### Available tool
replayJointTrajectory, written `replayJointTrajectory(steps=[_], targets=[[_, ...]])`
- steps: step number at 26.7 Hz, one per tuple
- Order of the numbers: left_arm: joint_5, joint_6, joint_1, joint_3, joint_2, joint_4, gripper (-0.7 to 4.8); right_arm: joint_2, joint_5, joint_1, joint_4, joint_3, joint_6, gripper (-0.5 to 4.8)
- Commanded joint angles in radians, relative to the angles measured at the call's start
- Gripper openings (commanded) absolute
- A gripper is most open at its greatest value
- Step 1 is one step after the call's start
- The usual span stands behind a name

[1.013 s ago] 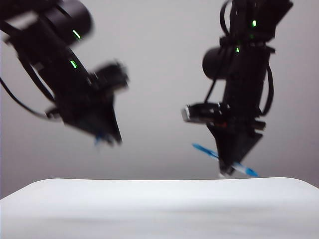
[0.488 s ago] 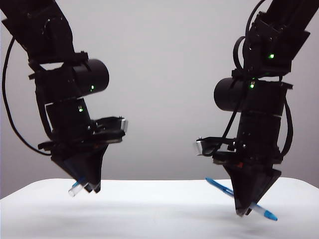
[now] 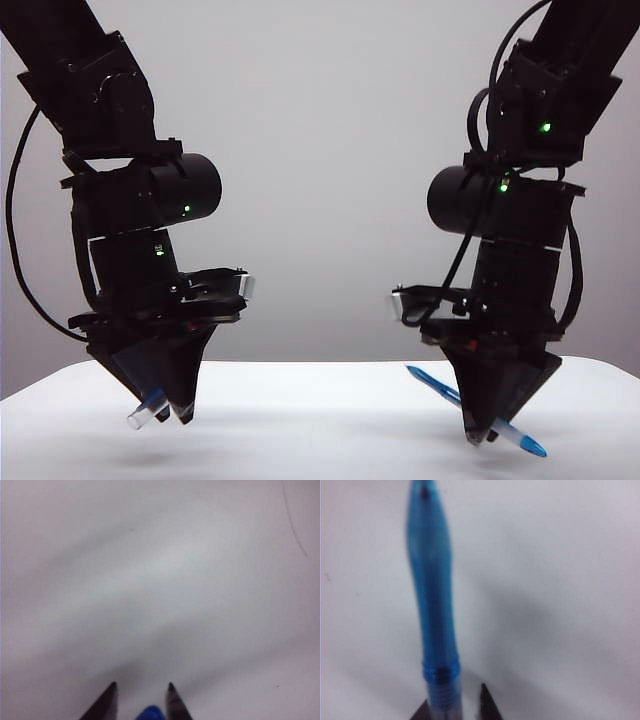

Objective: Pick up the pen and remove the cap.

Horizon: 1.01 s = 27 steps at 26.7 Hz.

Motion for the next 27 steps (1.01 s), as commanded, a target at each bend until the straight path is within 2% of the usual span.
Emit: replayJointTrajectory(steps=[1,4,5,6,12,18,22,27], targets=[[-0.006,0.0,0.0,0.005,-0.005,0.026,1.64,0.006,0.0,0.003,0.01,-0.002,0.003,1.01],[-0.005,0.0,0.0,0.005,-0.005,0.028,1.86,0.013,0.006,0.002,0.016,-0.002,0.006,1.84],[0.011,0.0,0.0,0.006,-0.005,0.027,1.86,0.013,0.011,0.002,0.027,-0.002,0.008,2.51],[0.029,-0.003,0.0,0.006,-0.005,0.027,1.86,0.013,0.025,0.002,0.035,-0.002,0.021,2.8],[0.051,-0.007,0.0,0.017,-0.011,0.017,1.86,0.012,0.02,0.002,0.039,-0.001,0.026,2.84],[0.04,0.023,0.0,0.129,-0.047,-0.167,1.86,-0.033,0.016,0.002,-0.051,0.026,0.037,2.84],[-0.019,0.056,0.0,0.173,-0.102,-0.295,1.86,-0.118,-0.018,0.002,-0.101,0.026,0.052,2.83],[-0.113,0.07,0.0,0.172,-0.217,-0.364,1.89,-0.262,-0.052,0.002,-0.111,0.026,0.087,2.83]])
